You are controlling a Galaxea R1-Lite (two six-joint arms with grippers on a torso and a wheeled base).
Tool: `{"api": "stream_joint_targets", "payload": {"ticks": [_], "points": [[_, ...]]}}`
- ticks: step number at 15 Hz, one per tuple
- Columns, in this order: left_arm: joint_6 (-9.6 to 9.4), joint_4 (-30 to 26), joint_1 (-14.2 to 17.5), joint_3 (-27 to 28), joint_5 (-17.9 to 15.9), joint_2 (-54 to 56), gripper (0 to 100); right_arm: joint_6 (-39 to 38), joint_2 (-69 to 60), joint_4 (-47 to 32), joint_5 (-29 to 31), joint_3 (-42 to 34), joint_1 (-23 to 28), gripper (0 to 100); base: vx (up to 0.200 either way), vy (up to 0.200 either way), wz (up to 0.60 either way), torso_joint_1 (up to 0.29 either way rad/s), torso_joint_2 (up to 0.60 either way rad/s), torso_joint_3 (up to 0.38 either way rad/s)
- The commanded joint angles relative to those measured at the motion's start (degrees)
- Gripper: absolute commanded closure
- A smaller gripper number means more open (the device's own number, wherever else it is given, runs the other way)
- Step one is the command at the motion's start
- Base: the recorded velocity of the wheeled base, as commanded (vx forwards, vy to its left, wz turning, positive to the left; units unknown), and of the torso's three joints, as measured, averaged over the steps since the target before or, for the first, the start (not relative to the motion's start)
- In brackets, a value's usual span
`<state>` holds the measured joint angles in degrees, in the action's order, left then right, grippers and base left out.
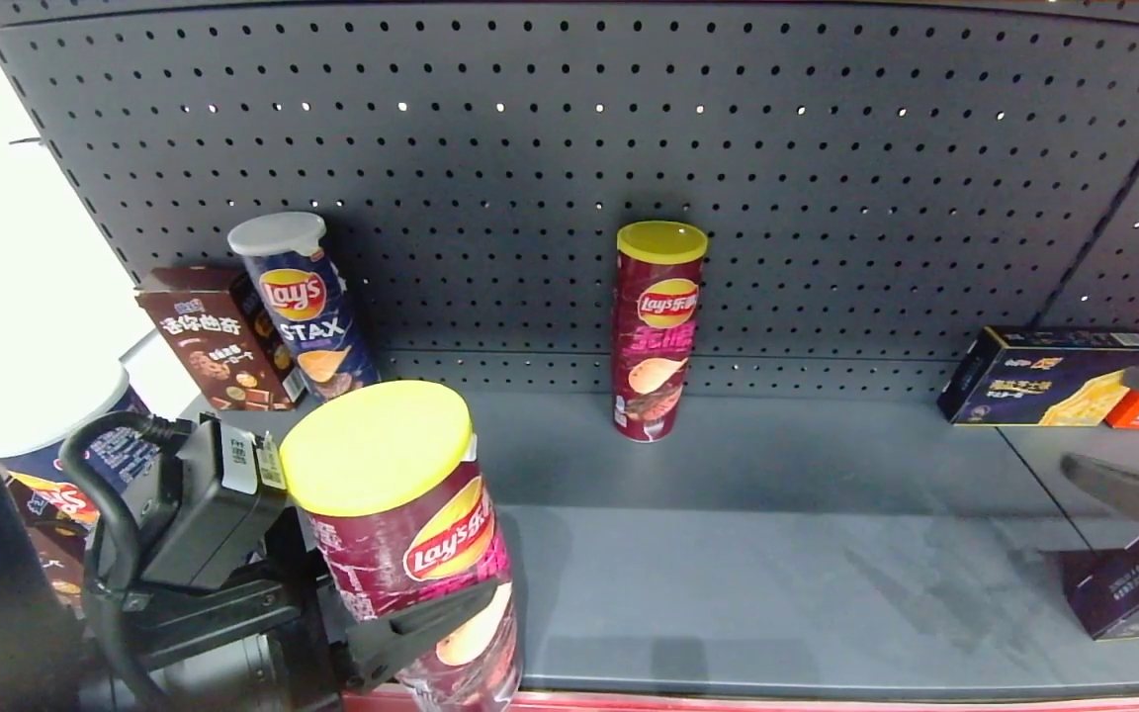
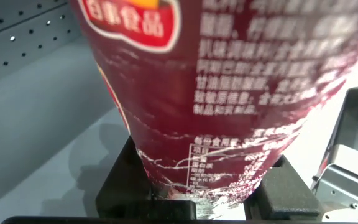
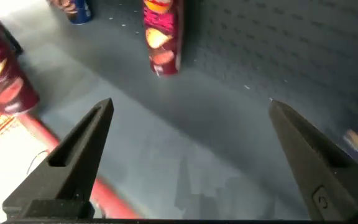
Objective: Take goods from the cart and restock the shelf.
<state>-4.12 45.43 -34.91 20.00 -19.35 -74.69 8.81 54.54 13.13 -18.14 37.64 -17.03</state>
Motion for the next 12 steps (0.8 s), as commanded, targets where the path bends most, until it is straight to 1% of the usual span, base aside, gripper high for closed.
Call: {"api": "stream_joint_targets", "payload": {"ticks": [1, 2, 3, 4, 5, 6, 7, 8, 10, 12], "points": [[-0.01, 0.0, 1.0, -0.2, -0.3, 0.1, 100, 0.8, 13.9, 6.4, -3.5, 3.5, -1.2, 0, 0.0, 0.0, 0.0, 0.0, 0.0, 0.0], [-0.01, 0.0, 1.9, -0.2, -1.5, 0.1, 100, 0.8, 16.3, 6.3, -6.2, 5.2, -1.3, 0, 0.0, 0.0, 0.0, 0.0, 0.0, 0.0], [-0.01, 0.0, 3.3, -0.2, -3.2, 0.1, 100, 0.9, 19.4, 6.6, -7.0, 7.0, -2.7, 0, 0.0, 0.0, 0.0, 0.0, 0.0, 0.0], [-0.01, 0.0, 4.2, -0.1, -3.9, 0.0, 100, 1.0, 21.7, 7.5, -6.4, 8.6, -2.8, 0, 0.0, 0.0, 0.0, 0.0, 0.0, 0.0], [-0.01, 0.0, 4.3, -0.1, -4.6, 0.0, 100, 0.9, 23.8, 9.7, -6.5, 10.3, -2.8, 0, 0.0, 0.0, 0.0, 0.0, 0.0, 0.0], [-0.01, 0.0, 4.8, 0.0, -5.2, 0.0, 100, 1.0, 25.5, 12.4, -8.9, 11.1, -2.5, 0, 0.0, 0.0, 0.0, 0.0, 0.0, 0.0], [-0.01, 0.0, 4.9, 0.2, -5.5, 0.0, 100, 1.0, 27.6, 16.2, -12.9, 11.4, -1.9, 0, 0.0, 0.0, 0.0, 0.0, 0.0, 0.0], [-0.01, 0.0, 4.9, 0.2, -5.5, 0.0, 100, 1.0, 28.6, 18.4, -15.5, 11.4, -1.9, 0, 0.0, 0.0, 0.0, 0.0, 0.0, 0.0], [-0.01, 0.0, 4.9, 0.2, -5.5, 0.0, 100, 1.1, 31.0, 20.1, -20.5, 11.7, -2.0, 0, 0.0, 0.0, 0.0, 0.0, 0.0, 0.0], [-0.01, 0.0, 4.9, 0.0, -5.6, 0.0, 100, 2.4, 35.7, 23.2, -23.7, 14.7, -1.8, 0, 0.0, 0.0, 0.0, 0.0, 0.0, 0.0]]}}
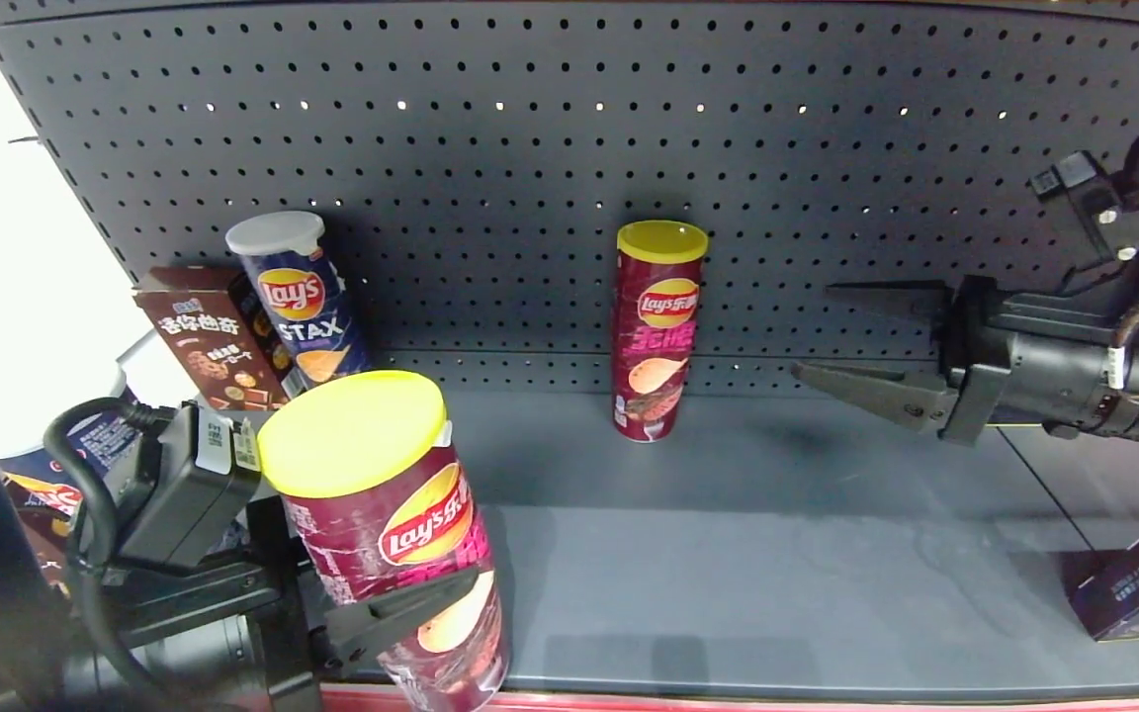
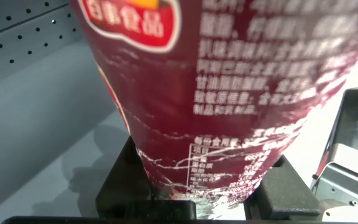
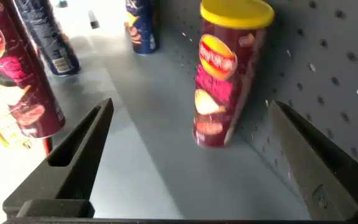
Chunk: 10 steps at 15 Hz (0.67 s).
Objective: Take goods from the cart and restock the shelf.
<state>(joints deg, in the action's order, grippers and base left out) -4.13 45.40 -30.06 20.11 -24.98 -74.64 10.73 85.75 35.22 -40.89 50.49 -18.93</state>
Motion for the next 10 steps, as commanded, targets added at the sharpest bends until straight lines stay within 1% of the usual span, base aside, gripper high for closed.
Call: {"api": "stream_joint_targets", "payload": {"ticks": [1, 2, 3, 10], "points": [[0.0, 0.0, -0.1, -0.1, 0.0, -0.1, 100, 1.1, 6.8, 2.1, -3.5, 3.5, 0.4, 0, 0.0, 0.0, 0.0, 0.0, 0.0, 0.0], [0.0, 0.0, 0.0, 0.0, 0.0, -0.2, 100, 1.4, 8.6, 2.7, -6.5, 4.6, 1.0, 0, 0.0, 0.0, 0.0, 0.0, 0.0, 0.0], [0.09, 0.0, 0.1, 0.1, 0.0, -0.1, 100, 1.7, 9.9, 2.9, -7.7, 5.7, 1.0, 0, 0.0, 0.0, 0.0, 0.0, 0.0, 0.0], [0.18, 0.0, 0.2, -0.1, 0.0, -0.1, 100, 2.1, 18.2, 2.9, -7.8, 11.8, 0.5, 0, 0.0, 0.0, 0.0, 0.0, 0.0, 0.0]]}}
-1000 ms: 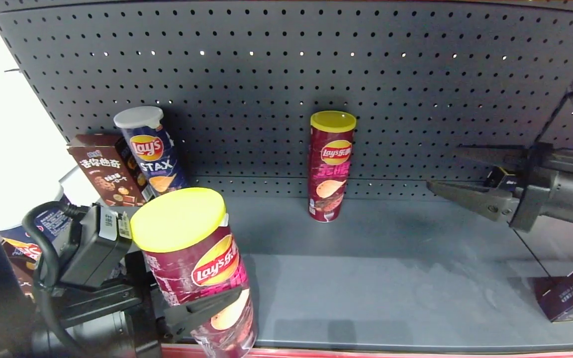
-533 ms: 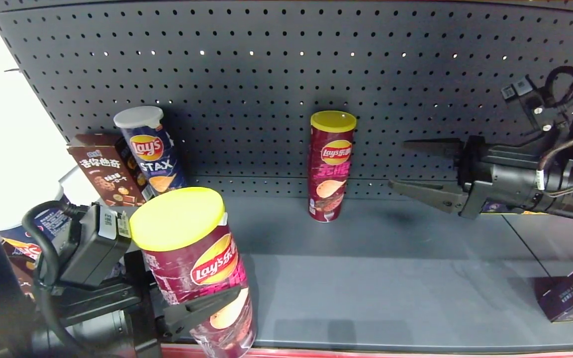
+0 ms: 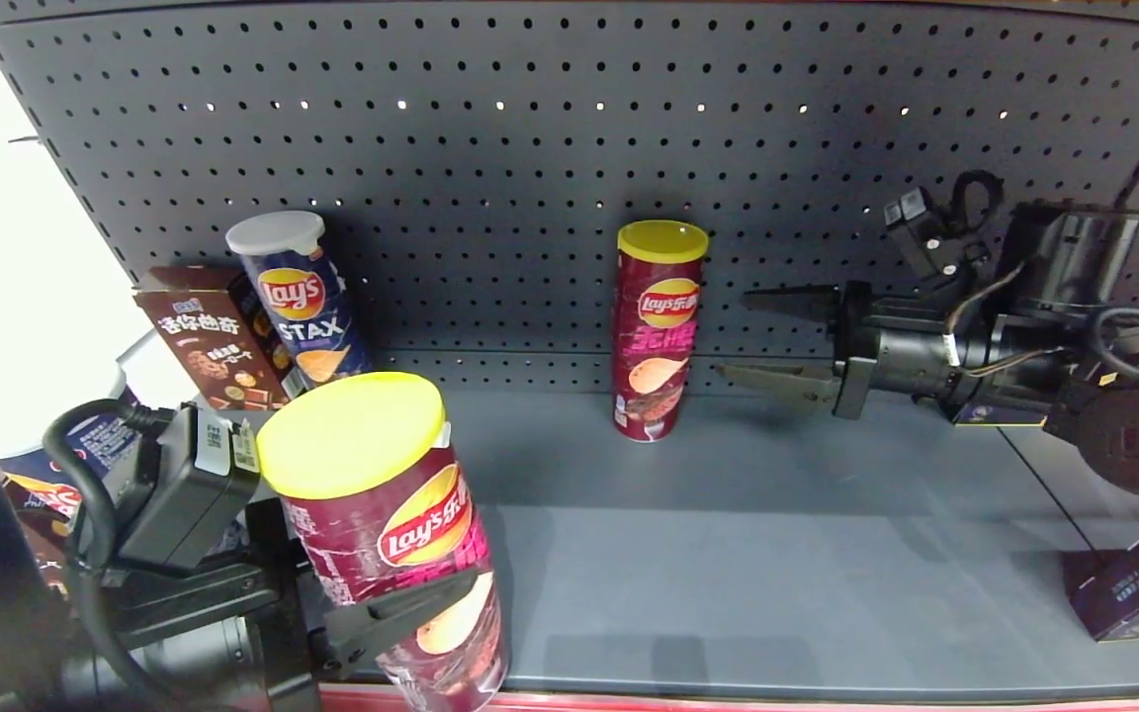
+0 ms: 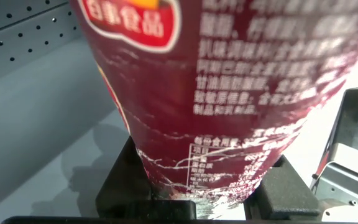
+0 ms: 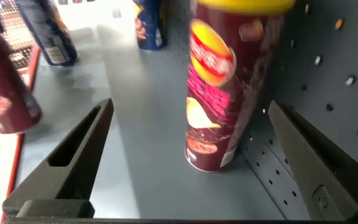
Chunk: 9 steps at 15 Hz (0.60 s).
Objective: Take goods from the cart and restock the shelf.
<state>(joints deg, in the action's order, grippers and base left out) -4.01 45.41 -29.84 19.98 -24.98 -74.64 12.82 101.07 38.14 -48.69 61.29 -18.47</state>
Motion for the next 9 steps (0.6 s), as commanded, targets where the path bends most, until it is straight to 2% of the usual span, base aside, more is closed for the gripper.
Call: {"api": "stream_joint_targets", "payload": {"ticks": [1, 6, 9], "points": [[0.06, 0.0, 0.0, 0.1, 0.0, -0.1, 100, 0.1, 4.1, 0.1, 0.0, 1.5, 0.0, 0, 0.0, 0.0, 0.0, 0.0, 0.0, 0.0], [0.06, 0.0, 0.0, -0.1, 0.1, -0.1, 100, 0.3, 10.2, 0.1, 0.0, 5.9, -1.0, 0, 0.0, 0.0, 0.0, 0.0, 0.0, 0.0], [0.06, 0.1, 1.7, 0.0, 0.0, 0.0, 100, 0.4, 12.9, 0.1, 0.0, 7.9, -1.0, 0, 0.0, 0.0, 0.0, 0.0, 0.0, 0.0]]}}
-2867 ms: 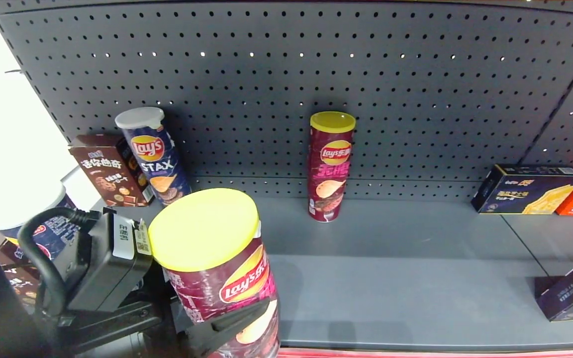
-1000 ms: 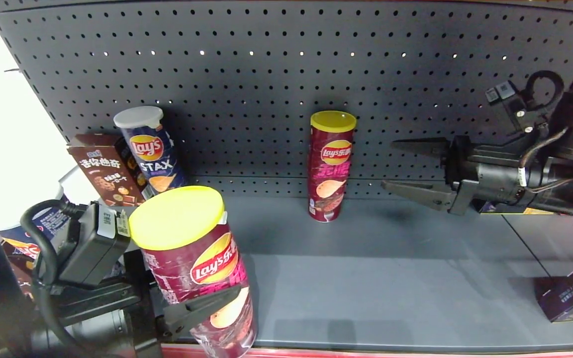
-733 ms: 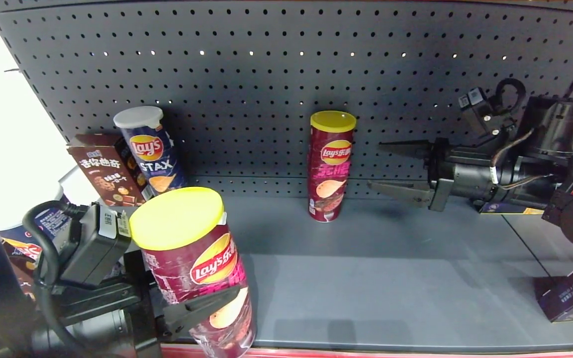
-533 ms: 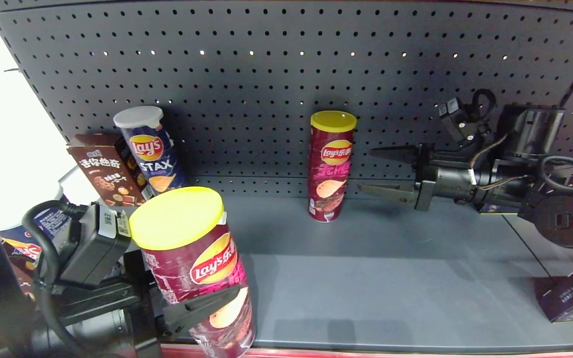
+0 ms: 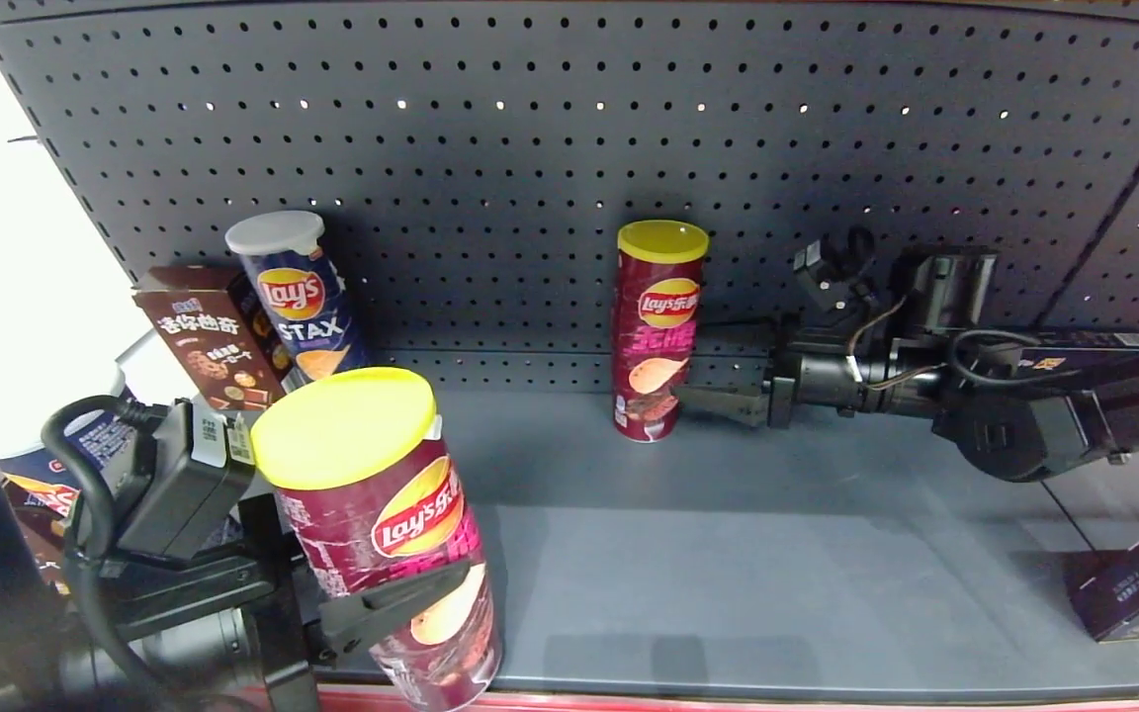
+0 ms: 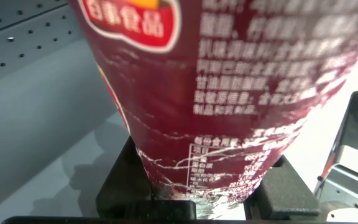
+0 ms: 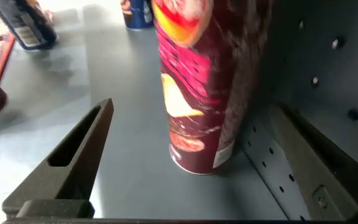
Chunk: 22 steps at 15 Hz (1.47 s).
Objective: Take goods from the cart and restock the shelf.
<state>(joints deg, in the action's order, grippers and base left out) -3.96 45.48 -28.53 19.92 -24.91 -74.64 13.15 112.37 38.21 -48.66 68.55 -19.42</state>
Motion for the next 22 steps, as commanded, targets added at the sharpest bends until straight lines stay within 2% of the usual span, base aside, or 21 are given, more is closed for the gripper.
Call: {"api": "stream_joint_targets", "payload": {"ticks": [1, 8, 21, 22], "points": [[0.01, 0.0, 0.4, 0.0, -0.1, 0.0, 100, 0.0, 2.6, 0.0, 0.0, 1.2, 0.1, 0, 0.0, 0.0, 0.0, 0.0, 0.0, 0.0], [0.01, 0.0, 0.5, -0.1, -0.1, -0.1, 100, 1.3, 6.8, 0.5, 0.0, 3.3, -0.2, 0, 0.0, 0.0, 0.0, 0.0, 0.0, 0.0], [0.01, 0.0, 1.2, -1.4, 0.0, 0.0, 100, 1.3, 14.9, 1.3, -0.3, 11.9, -4.2, 0, 0.0, 0.0, 0.0, 0.0, 0.0, 0.0], [0.01, 0.0, 1.2, -1.6, 0.0, 0.0, 100, 1.4, 15.2, 2.8, 0.1, 12.0, -4.3, 100, 0.0, 0.0, 0.0, 0.0, 0.0, 0.0]]}}
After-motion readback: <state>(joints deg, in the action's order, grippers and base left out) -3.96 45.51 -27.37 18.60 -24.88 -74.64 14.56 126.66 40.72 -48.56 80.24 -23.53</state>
